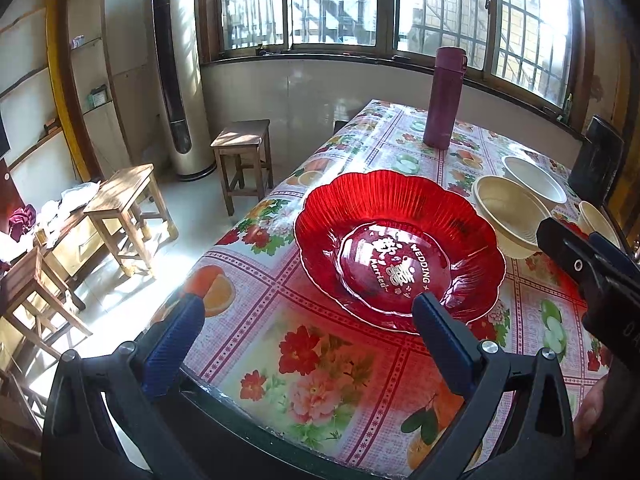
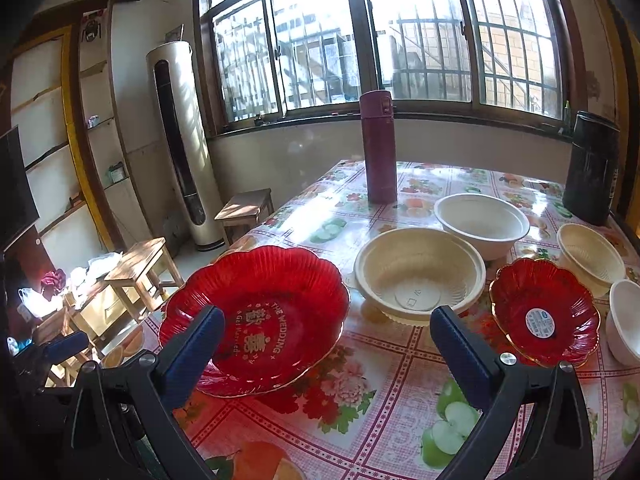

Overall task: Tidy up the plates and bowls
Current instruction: 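Move both grippers toward the rim of the large red wedding plate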

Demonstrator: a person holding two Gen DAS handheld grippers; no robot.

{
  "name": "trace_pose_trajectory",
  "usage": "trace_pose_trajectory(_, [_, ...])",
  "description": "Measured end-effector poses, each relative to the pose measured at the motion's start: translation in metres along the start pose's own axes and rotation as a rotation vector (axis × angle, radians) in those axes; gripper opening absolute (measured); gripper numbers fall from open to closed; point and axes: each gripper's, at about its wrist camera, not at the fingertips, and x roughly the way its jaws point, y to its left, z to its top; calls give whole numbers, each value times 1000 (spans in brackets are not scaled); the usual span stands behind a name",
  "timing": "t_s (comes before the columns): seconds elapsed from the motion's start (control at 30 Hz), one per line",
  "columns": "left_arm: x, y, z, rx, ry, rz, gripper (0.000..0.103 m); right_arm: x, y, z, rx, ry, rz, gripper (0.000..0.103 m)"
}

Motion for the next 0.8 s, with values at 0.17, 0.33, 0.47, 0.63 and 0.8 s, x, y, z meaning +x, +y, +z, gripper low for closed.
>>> trace_pose_trajectory(0.17, [13,1,1,1,29,8,103,16,-4,-1,18,31,-8,103])
trace_pose_trajectory(0.33, [27,-2,2,5,65,17,103,31,-10,-1,32,56,-22,103])
trace_pose_trajectory(0.47, [33,-6,3,7,82,20,103,39,-17,0,59,71,-10,103])
trace_pose_trajectory(0.63, [36,-10,5,14,90,20,103,43,-20,-2,67,77,-7,103])
trace_pose_trajectory(0.8, [39,-10,5,17,97,21,103,45,-22,-3,78,84,-4,103])
